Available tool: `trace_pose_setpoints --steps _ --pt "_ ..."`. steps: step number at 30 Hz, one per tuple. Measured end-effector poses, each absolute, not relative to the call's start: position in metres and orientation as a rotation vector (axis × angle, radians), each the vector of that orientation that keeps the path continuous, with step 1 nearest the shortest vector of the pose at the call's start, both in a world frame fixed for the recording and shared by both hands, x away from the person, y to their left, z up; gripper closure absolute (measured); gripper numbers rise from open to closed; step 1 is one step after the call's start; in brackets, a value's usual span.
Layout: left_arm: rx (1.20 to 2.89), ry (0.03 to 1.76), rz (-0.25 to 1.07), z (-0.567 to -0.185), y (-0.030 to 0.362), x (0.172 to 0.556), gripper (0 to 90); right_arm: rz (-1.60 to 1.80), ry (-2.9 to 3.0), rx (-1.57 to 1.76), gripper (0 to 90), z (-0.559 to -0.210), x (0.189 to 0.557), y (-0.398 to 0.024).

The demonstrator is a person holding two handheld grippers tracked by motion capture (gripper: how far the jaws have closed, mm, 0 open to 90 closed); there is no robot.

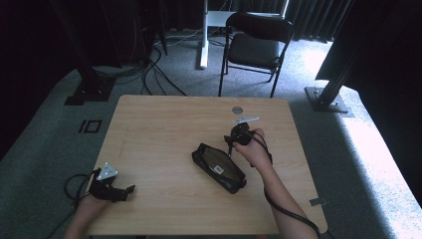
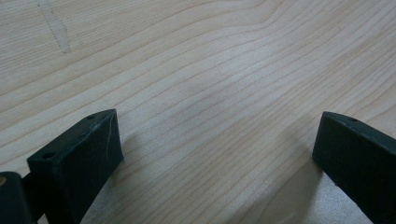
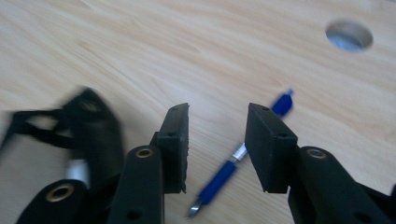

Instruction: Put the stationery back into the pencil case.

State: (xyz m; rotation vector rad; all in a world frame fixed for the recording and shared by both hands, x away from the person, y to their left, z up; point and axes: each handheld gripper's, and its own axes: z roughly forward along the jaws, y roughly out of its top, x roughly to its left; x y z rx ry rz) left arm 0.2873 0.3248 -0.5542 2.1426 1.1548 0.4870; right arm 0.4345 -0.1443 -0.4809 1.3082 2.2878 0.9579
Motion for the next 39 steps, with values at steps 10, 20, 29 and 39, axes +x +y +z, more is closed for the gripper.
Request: trace_pose_setpoints --steps 10,20,29,39 --pt "2.143 1.155 0.487 -0.554 0.325 0.287 1.6 0.850 2.264 1.479 57.1 -0.521 0.462 -0.148" --pt "2.142 1.155 0.487 -0.554 0.325 0.287 1.6 0.812 2.284 1.503 63.1 -0.532 0.468 -0.147" --pt "2.142 1.155 0.487 -0.554 0.325 0.287 1.6 0.804 2.339 1.465 75.8 -0.531 0.469 -0.141" --pt "2.142 1.155 0.487 -0.554 0.325 0.287 1.6 0.870 2.330 1.527 79.3 -0.526 0.470 -0.143"
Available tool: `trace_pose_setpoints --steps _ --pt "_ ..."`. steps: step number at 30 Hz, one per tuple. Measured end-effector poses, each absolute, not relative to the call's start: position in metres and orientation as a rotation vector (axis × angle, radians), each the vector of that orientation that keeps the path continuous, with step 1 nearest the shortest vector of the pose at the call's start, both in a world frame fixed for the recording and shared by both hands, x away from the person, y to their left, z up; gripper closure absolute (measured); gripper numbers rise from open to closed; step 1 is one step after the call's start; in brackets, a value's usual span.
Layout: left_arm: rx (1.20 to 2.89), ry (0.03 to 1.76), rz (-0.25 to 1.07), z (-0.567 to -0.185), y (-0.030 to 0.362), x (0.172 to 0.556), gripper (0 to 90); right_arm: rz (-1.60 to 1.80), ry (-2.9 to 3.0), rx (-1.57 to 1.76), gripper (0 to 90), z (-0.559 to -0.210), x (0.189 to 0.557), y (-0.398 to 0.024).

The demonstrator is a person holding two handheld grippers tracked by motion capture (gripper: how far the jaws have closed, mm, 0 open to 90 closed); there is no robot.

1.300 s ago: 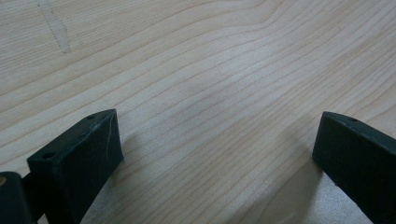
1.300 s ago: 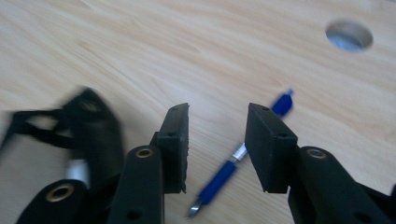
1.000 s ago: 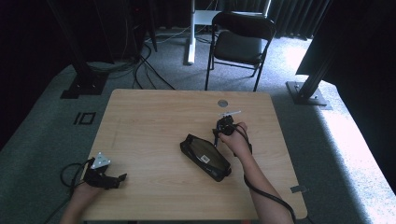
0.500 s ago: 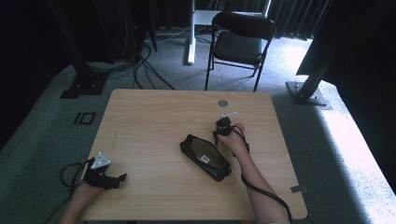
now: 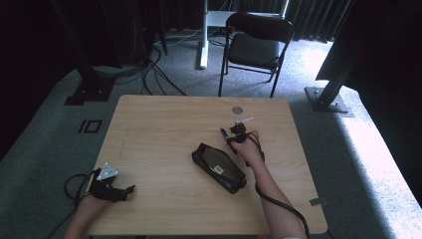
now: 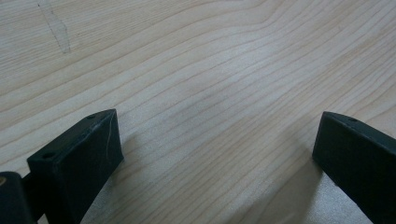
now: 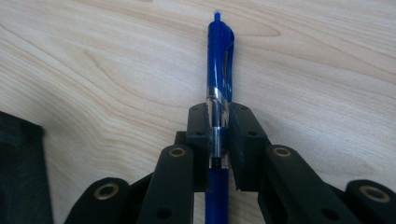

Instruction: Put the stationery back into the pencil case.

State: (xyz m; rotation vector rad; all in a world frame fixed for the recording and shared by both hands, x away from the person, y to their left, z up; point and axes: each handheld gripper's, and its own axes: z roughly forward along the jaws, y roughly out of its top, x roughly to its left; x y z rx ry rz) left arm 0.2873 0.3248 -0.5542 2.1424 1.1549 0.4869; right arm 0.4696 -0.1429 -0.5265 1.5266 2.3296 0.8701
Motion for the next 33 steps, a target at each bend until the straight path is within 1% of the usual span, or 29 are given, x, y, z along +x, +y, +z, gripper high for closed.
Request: trace_pose_setpoints --steps 14,19,25,29,33 --pt "2.141 1.161 0.488 -0.554 0.325 0.288 1.6 1.054 2.309 1.445 79.3 -0.483 0.445 -0.155" --pt "2.142 1.161 0.489 -0.554 0.325 0.288 1.6 1.127 2.324 1.380 79.3 -0.463 0.429 -0.155" --pt "2.141 1.162 0.488 -0.554 0.325 0.288 1.6 1.231 2.338 1.262 79.3 -0.442 0.400 -0.145" --pt "2.142 1.161 0.490 -0.554 0.325 0.288 1.6 1.260 2.361 1.199 79.3 -0.437 0.387 -0.136" --pt "2.142 1.161 0.489 -0.554 0.325 0.288 1.6 1.248 2.398 1.158 79.3 -0.442 0.378 -0.128"
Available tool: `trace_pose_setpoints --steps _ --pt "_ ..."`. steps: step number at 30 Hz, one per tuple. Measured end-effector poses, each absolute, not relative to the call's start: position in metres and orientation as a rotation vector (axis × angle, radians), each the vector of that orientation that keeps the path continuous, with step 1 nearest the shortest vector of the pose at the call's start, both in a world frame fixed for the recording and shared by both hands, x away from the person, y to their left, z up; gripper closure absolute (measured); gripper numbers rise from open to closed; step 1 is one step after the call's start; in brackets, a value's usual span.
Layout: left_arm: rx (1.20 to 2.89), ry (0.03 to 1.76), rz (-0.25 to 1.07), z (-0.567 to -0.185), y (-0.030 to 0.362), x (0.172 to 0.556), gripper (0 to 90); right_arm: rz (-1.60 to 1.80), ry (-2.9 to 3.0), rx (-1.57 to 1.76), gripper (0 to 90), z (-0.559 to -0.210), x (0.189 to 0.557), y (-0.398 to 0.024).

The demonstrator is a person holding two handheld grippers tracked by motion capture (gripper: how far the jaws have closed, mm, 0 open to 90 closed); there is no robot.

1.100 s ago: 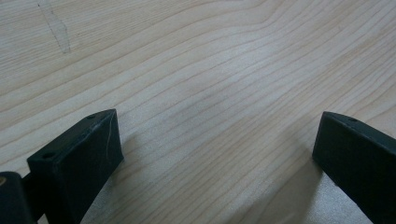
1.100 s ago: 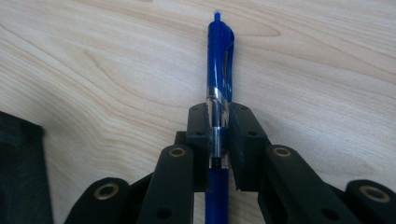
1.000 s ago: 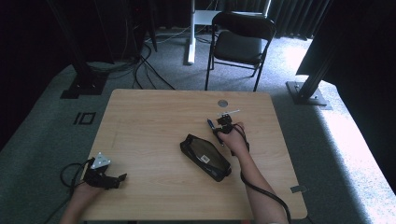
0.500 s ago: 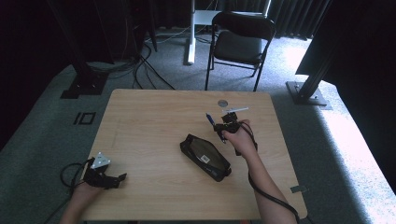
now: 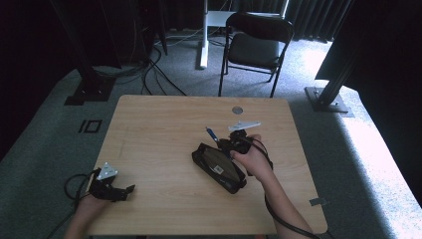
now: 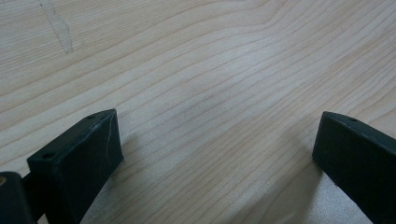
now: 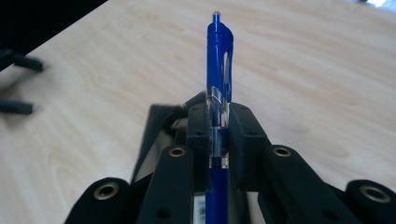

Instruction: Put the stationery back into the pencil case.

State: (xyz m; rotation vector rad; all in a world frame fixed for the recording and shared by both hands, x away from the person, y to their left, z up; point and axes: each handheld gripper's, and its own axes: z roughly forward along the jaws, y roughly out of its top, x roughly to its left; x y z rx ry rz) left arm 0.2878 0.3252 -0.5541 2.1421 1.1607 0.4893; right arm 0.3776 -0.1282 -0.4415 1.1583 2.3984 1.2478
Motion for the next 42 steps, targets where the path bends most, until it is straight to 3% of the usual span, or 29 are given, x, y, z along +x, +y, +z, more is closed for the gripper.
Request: trace_pose_setpoints --steps 16,42 --pt "2.141 1.162 0.488 -0.554 0.325 0.288 1.6 1.083 2.583 1.103 79.3 -0.477 0.363 -0.120" --pt "2.142 1.161 0.488 -0.554 0.325 0.288 1.6 0.949 2.632 1.115 76.9 -0.490 0.371 -0.098"
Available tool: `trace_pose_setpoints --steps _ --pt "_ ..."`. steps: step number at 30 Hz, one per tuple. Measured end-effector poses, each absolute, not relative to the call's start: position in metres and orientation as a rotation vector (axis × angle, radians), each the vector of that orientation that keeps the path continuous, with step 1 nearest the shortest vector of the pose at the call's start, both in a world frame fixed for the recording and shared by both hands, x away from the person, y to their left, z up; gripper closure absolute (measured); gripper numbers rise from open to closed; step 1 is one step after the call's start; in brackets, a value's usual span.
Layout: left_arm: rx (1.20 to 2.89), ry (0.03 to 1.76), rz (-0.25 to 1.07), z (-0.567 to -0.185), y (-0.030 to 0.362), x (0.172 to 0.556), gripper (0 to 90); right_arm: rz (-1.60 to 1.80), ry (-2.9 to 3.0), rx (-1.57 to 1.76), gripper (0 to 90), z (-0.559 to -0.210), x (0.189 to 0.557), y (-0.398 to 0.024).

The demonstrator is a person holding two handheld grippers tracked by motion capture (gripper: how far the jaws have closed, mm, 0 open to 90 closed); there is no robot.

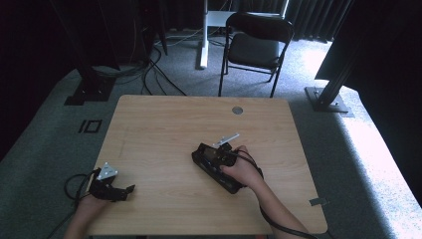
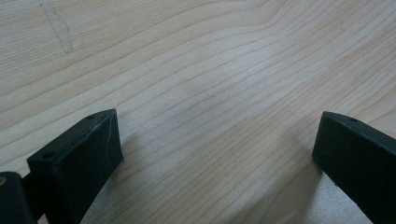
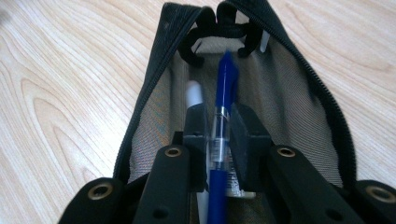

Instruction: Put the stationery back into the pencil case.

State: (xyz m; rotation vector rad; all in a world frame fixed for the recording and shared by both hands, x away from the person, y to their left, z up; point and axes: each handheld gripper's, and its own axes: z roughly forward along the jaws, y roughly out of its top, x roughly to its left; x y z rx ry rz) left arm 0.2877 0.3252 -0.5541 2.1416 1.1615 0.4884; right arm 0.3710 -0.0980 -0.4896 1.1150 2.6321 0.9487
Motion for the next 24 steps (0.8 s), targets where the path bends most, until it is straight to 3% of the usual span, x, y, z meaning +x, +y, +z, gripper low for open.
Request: trace_pose_setpoints --steps 11,16,24 --pt "2.141 1.161 0.488 -0.554 0.325 0.288 1.6 1.177 2.527 1.110 69.8 -0.460 0.367 -0.115" --pt "2.141 1.162 0.489 -0.554 0.325 0.288 1.6 1.235 2.446 1.131 58.5 -0.450 0.372 -0.126" --pt "2.141 1.162 0.489 -0.554 0.325 0.288 1.6 1.244 2.366 1.178 53.7 -0.450 0.379 -0.144"
